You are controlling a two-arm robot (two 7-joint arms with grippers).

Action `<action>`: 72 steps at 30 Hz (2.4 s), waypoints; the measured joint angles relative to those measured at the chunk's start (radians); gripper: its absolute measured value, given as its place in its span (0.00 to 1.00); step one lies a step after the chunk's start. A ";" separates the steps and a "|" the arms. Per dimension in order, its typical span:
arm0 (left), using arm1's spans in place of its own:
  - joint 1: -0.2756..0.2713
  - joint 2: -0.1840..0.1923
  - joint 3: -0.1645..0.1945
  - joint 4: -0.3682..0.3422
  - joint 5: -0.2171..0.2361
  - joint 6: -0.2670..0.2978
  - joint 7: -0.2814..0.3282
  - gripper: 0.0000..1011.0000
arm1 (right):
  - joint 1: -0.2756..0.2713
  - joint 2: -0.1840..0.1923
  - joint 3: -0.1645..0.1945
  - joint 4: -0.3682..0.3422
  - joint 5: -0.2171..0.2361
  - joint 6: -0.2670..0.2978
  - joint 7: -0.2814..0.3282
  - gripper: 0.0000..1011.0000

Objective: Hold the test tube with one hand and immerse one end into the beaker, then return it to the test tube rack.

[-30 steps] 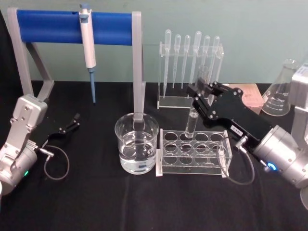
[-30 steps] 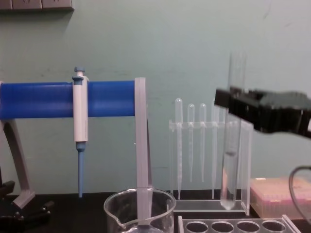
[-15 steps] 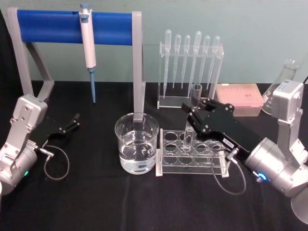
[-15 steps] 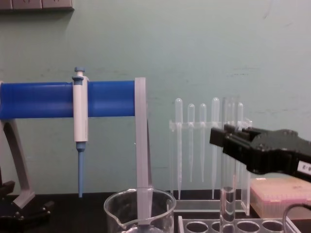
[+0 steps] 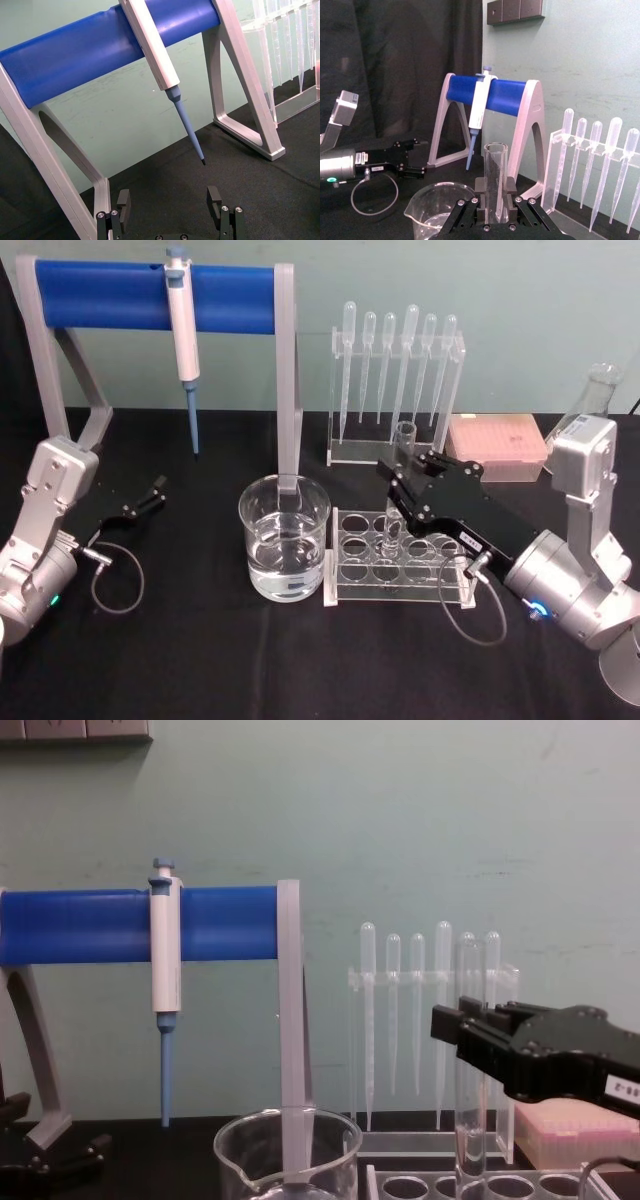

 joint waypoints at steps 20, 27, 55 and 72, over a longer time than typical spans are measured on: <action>0.000 0.000 0.000 0.000 0.000 0.000 0.000 0.99 | 0.034 -0.025 -0.031 0.089 -0.039 -0.002 0.020 0.22; 0.000 0.000 0.000 0.000 0.000 0.000 0.000 0.99 | 0.046 -0.024 -0.044 0.099 -0.057 0.023 0.022 0.22; 0.000 0.000 0.000 0.000 0.000 0.000 0.000 0.99 | -0.179 0.043 0.048 -0.141 -0.093 0.086 -0.090 0.91; 0.000 0.000 0.000 0.000 0.000 0.000 0.000 0.99 | -0.225 -0.027 0.242 -0.017 -0.190 0.031 -0.327 0.99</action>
